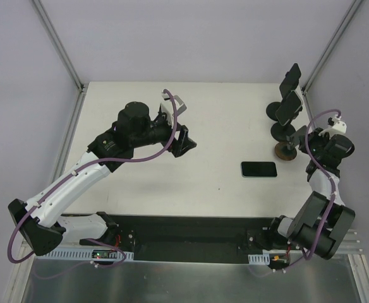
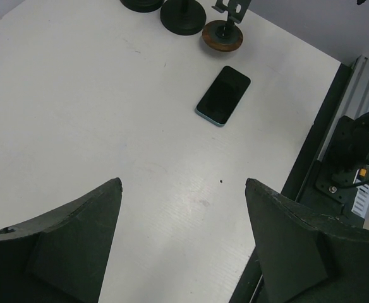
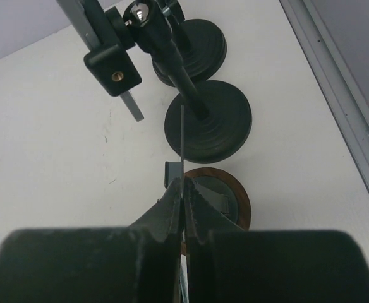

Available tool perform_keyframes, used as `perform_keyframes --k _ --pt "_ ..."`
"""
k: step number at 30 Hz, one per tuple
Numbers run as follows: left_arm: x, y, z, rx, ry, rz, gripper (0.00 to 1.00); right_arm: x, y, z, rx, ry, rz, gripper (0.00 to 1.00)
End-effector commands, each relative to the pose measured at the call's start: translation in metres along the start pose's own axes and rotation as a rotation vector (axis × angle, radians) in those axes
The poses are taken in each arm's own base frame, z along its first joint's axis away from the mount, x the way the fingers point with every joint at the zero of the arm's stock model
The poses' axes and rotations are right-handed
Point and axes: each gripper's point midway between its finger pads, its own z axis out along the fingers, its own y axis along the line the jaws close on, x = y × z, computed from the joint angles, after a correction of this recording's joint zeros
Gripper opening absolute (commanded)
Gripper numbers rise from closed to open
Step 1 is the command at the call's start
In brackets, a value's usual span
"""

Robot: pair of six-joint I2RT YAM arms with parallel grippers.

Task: Place the phone on the phone stand

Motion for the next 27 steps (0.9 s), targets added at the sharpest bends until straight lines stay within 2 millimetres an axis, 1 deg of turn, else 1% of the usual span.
perform_keyframes --k 1,4,6,10,11,12,14,15,16,17,18,19,20,22,23,24,25,26,27 --pt "-0.013 -0.011 -0.002 0.04 -0.048 -0.002 0.78 -0.055 0.005 0.009 -0.065 -0.149 -0.132 0.0" --pt "-0.01 -0.011 0.001 0.043 -0.037 -0.007 0.77 -0.044 -0.003 0.012 -0.043 -0.128 -0.144 0.0" --pt "-0.009 -0.011 0.002 0.047 -0.034 -0.007 0.77 -0.038 -0.006 0.016 -0.049 -0.11 -0.15 0.01" --pt "-0.008 -0.012 0.003 0.046 -0.032 -0.002 0.77 -0.026 -0.006 0.025 -0.084 -0.071 -0.152 0.0" --pt "-0.008 -0.013 0.003 0.051 -0.032 0.001 0.77 -0.028 -0.005 0.026 -0.102 -0.07 -0.148 0.01" --pt "-0.008 -0.014 0.003 0.052 -0.033 0.003 0.77 -0.024 -0.007 0.027 -0.1 -0.054 -0.134 0.01" --pt "-0.008 -0.016 0.003 0.057 -0.032 0.004 0.77 -0.023 -0.011 0.027 -0.073 -0.038 -0.126 0.02" --pt "-0.007 -0.016 0.004 0.059 -0.029 0.002 0.77 -0.018 -0.012 0.024 -0.061 -0.016 -0.117 0.05" --pt "-0.007 -0.017 0.003 0.063 -0.03 0.003 0.77 -0.018 -0.012 0.022 -0.053 -0.014 -0.116 0.12" --pt "-0.008 -0.018 0.003 0.067 -0.032 0.001 0.77 -0.019 -0.015 0.021 -0.029 -0.019 -0.098 0.4" --pt "-0.008 -0.019 0.003 0.069 -0.031 0.001 0.77 -0.019 -0.015 0.017 -0.014 -0.023 -0.089 0.49" --pt "-0.009 -0.02 0.003 0.075 -0.033 0.0 0.77 -0.02 -0.016 0.014 0.002 -0.027 -0.08 0.55" --pt "-0.009 -0.021 0.002 0.077 -0.034 -0.001 0.77 -0.021 -0.022 0.011 0.054 -0.029 -0.067 0.65" --pt "-0.009 -0.02 0.002 0.077 -0.033 -0.003 0.77 -0.027 -0.024 -0.001 0.115 -0.016 -0.039 0.73" --pt "-0.008 -0.02 0.003 0.075 -0.033 -0.003 0.77 -0.032 -0.031 -0.006 0.179 -0.015 -0.027 0.78" --pt "-0.009 -0.02 0.003 0.074 -0.034 -0.004 0.77 -0.027 -0.029 -0.02 0.227 0.02 0.022 0.79" --pt "-0.009 -0.021 0.002 0.077 -0.035 -0.003 0.78 -0.033 -0.029 -0.028 0.264 0.017 0.038 0.81" --pt "-0.01 -0.02 0.002 0.076 -0.037 -0.003 0.77 -0.035 -0.037 -0.038 0.356 0.011 0.043 0.93" --pt "-0.009 -0.02 0.003 0.075 -0.033 -0.004 0.77 -0.022 -0.035 -0.058 0.42 0.06 0.081 0.99"
